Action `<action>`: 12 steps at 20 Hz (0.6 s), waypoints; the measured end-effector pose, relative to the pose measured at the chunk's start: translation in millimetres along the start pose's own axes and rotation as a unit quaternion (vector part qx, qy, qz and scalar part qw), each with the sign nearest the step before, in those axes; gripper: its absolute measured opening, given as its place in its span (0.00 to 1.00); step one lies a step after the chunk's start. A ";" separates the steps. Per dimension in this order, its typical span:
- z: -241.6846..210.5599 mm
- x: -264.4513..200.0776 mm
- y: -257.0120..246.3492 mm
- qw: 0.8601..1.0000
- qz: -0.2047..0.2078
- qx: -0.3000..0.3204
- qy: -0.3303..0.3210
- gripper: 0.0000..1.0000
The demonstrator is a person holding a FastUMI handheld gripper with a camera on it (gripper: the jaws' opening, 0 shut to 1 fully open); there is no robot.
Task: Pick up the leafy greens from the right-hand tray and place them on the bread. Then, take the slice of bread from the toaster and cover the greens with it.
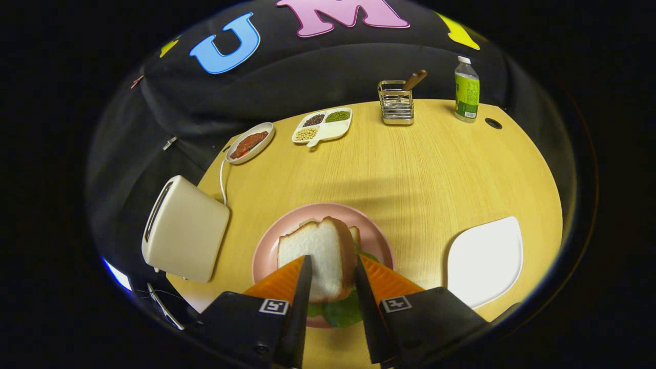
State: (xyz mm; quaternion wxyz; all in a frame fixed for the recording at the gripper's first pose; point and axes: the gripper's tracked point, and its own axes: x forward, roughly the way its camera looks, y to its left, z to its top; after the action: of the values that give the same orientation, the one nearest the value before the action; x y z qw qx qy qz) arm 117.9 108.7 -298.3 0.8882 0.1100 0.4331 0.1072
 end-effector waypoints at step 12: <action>44.9 -88.4 -17.3 0.991 -0.030 -0.072 -0.108 0.99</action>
State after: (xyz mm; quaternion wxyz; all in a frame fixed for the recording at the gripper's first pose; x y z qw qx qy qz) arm 101.9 62.3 -210.4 0.9381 0.0431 0.3291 0.0990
